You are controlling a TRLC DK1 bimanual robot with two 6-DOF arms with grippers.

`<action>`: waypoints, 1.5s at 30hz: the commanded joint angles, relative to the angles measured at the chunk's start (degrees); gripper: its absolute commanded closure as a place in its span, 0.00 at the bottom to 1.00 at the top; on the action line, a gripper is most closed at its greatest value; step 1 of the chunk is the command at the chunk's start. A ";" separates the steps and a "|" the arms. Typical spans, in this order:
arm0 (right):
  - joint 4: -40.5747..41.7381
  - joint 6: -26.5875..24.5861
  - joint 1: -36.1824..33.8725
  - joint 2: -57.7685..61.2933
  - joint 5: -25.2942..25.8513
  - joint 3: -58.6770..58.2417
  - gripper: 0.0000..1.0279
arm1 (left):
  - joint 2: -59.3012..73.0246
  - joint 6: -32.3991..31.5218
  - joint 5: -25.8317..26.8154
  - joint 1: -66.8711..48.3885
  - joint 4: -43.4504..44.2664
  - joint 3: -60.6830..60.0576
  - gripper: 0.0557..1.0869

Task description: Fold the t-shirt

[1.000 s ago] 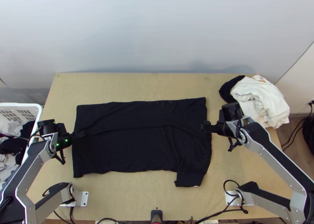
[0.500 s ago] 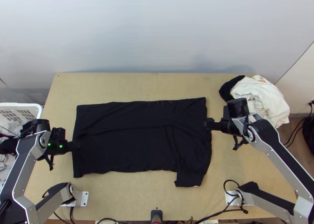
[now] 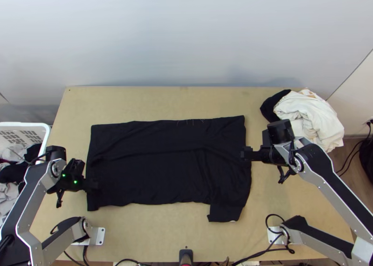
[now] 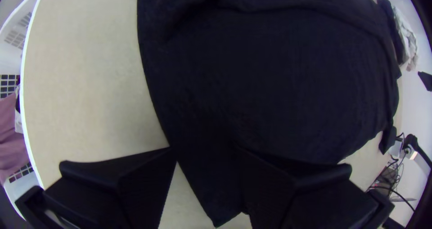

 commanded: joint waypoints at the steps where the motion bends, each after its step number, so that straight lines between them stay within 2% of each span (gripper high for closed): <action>1: -0.48 -0.12 0.51 -0.26 -0.18 -0.63 0.03 | 0.68 2.89 -5.40 -1.87 1.54 -1.73 0.38; 9: -0.39 -0.12 1.21 0.09 -0.18 -1.16 0.03 | 0.86 3.50 -5.92 -2.13 2.95 -4.28 0.38; 13: -0.92 -0.55 2.27 0.44 -0.27 -0.72 0.03 | 3.40 2.54 -5.92 -3.28 3.21 -4.10 0.42; 16: -2.41 -0.73 3.50 0.62 -1.24 -0.45 0.03 | 4.99 2.19 -5.84 -3.71 4.62 -4.01 0.66; 18: -3.82 -1.26 4.82 0.80 -2.20 -0.28 0.03 | 5.07 2.27 -5.75 -4.42 4.79 -4.19 0.76; 21: -7.33 -2.93 7.89 1.15 -3.78 -0.01 0.04 | 4.46 2.54 -5.48 -5.74 6.82 -5.07 0.96; 25: -12.25 -4.51 12.90 1.67 -5.89 -0.19 0.04 | 2.79 1.75 -5.48 -6.18 7.78 -3.93 0.96; 34: -21.66 -7.76 22.22 4.93 -11.26 -0.37 0.04 | 2.35 -5.46 -5.31 -6.09 5.85 9.08 0.96; 39: -21.75 -9.08 25.30 6.24 -13.45 -3.44 0.04 | 1.12 -8.45 -4.34 -6.44 4.53 13.12 0.96; 41: -21.39 -9.96 25.56 8.18 -13.63 -3.62 0.07 | 0.68 -9.06 -4.34 -6.62 4.27 14.18 0.96; 45: -21.39 -10.84 30.48 12.05 -13.72 -3.71 0.07 | 0.33 -9.50 -4.34 -6.88 3.39 16.38 0.96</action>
